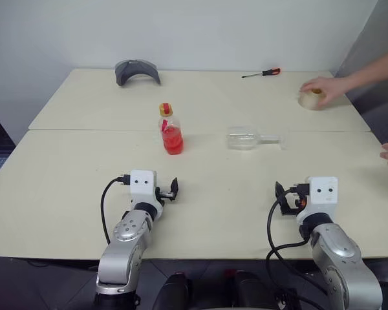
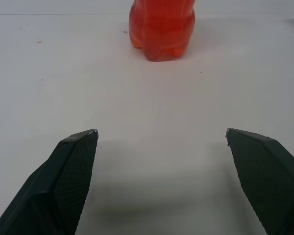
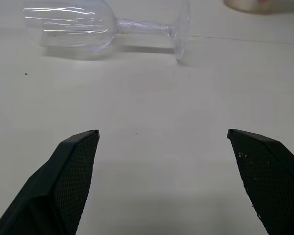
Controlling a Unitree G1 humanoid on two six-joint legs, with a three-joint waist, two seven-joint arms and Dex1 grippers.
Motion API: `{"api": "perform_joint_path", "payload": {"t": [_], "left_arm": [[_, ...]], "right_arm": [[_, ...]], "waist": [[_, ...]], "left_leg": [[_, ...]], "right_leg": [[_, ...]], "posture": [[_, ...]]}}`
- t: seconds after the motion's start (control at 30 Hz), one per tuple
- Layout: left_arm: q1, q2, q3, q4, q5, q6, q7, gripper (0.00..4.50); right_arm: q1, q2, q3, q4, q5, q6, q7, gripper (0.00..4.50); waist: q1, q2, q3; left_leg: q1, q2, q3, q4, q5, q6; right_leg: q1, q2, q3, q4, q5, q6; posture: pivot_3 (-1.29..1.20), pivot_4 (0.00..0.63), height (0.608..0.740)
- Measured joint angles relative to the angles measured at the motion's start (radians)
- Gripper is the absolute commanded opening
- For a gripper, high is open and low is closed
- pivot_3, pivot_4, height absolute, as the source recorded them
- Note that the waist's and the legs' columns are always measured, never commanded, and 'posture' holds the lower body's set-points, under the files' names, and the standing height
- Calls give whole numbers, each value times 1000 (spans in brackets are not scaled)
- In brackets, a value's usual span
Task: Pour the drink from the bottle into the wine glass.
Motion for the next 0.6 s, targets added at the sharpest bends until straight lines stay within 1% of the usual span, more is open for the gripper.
{"api": "perform_joint_path", "payload": {"t": [0.4, 0.5, 0.6], "left_arm": [[-8, 1, 3, 1, 18, -15, 0, 4481], [-34, 12, 7, 10, 23, -23, -1, 4481], [-85, 34, 25, 48, 25, -54, -9, 4481]], "right_arm": [[6, -4, -3, -11, 5, -2, 8, 4500], [2, -28, -25, -15, 46, -2, 54, 4500], [-21, -86, -55, -17, 105, 1, 125, 4500]], "waist": [[0, 0, 0], [0, 0, 0], [0, 0, 0]], "left_leg": [[0, 0, 0, 0, 0, 0], [0, 0, 0, 0, 0, 0], [0, 0, 0, 0, 0, 0]], "right_leg": [[0, 0, 0, 0, 0, 0], [0, 0, 0, 0, 0, 0], [0, 0, 0, 0, 0, 0]], "posture": [[0, 150, 740], [0, 150, 740], [0, 150, 740]]}}
